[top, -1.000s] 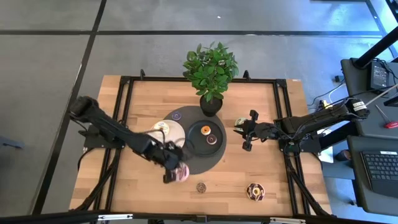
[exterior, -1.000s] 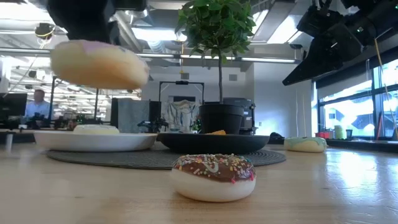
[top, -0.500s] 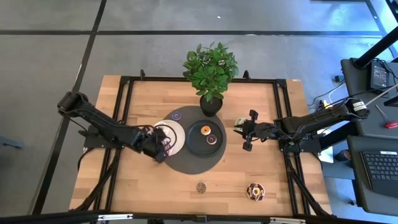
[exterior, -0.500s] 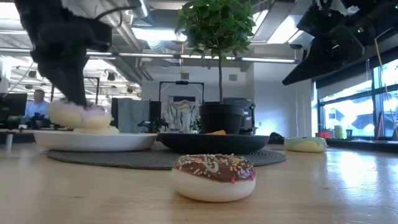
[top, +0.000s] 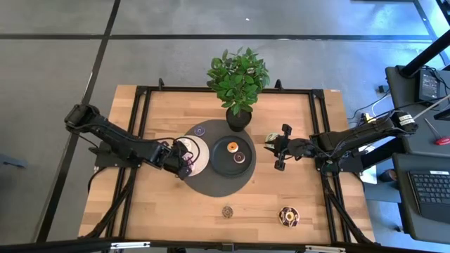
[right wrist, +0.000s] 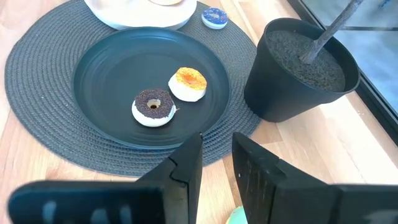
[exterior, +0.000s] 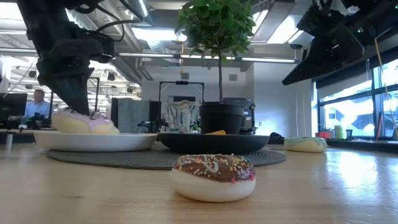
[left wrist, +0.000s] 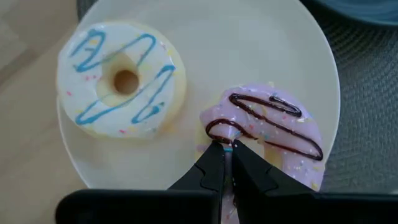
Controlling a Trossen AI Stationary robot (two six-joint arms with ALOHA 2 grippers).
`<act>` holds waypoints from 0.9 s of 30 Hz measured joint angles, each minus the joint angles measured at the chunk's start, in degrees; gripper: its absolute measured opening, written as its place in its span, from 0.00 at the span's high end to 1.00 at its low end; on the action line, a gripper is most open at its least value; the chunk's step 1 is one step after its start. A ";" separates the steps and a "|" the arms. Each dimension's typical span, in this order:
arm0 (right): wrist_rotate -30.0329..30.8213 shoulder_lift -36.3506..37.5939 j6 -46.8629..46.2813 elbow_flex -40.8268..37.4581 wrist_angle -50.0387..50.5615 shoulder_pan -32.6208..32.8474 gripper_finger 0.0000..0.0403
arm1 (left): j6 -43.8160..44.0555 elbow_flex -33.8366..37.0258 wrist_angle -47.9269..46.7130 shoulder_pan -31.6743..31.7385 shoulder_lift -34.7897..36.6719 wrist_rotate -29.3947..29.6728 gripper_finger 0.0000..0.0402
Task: Pick & Place donuts
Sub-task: Put the large purple donut on the white plate
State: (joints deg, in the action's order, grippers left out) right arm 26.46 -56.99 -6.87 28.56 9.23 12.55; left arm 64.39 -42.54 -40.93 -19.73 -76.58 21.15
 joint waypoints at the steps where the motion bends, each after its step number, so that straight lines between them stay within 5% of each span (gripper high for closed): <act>1: 0.00 0.00 0.02 0.00 0.00 -0.01 0.78 | -0.02 0.00 0.00 0.01 0.00 0.35 0.97; 27: -0.02 0.00 0.07 0.00 0.04 0.00 0.78 | -4.14 0.00 -1.75 -0.04 -0.02 0.28 0.91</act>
State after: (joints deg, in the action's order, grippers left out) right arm 26.44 -56.99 -6.81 28.56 9.28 12.55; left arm 60.25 -42.54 -42.68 -19.77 -76.60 21.43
